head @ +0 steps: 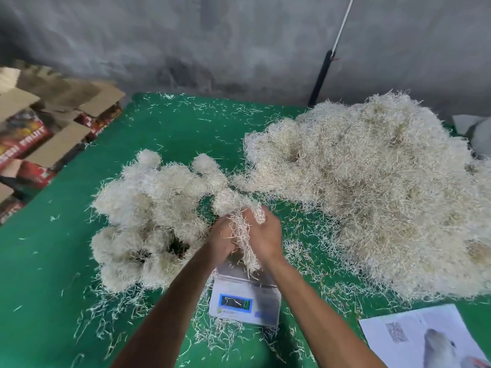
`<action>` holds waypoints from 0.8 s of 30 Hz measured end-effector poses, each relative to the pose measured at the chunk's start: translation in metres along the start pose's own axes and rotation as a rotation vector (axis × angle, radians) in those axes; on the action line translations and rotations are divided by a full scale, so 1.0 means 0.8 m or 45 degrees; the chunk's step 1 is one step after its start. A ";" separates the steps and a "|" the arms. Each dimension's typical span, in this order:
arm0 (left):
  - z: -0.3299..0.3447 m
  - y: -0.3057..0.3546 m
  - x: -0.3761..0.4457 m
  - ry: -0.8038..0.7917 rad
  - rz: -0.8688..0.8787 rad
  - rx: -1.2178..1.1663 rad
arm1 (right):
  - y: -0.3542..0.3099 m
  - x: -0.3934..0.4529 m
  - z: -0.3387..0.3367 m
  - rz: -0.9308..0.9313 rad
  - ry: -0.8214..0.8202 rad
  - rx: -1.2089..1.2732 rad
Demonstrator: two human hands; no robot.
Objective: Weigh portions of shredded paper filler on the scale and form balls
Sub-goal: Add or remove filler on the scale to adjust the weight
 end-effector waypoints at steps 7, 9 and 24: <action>-0.024 -0.034 -0.009 0.287 -0.046 0.005 | -0.003 0.026 -0.038 -0.883 0.174 -1.063; -0.027 -0.044 -0.015 0.345 -0.054 0.040 | 0.025 0.024 -0.026 -0.835 -0.111 -1.298; -0.044 -0.062 -0.028 0.435 0.153 0.444 | 0.074 -0.003 -0.074 -0.436 -0.073 -0.733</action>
Point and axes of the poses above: each hand's wrist, its own x-axis towards the middle knuckle, its own z-axis out of the palm, y = z × x, the point moved 3 cm from there along x, towards the middle knuckle
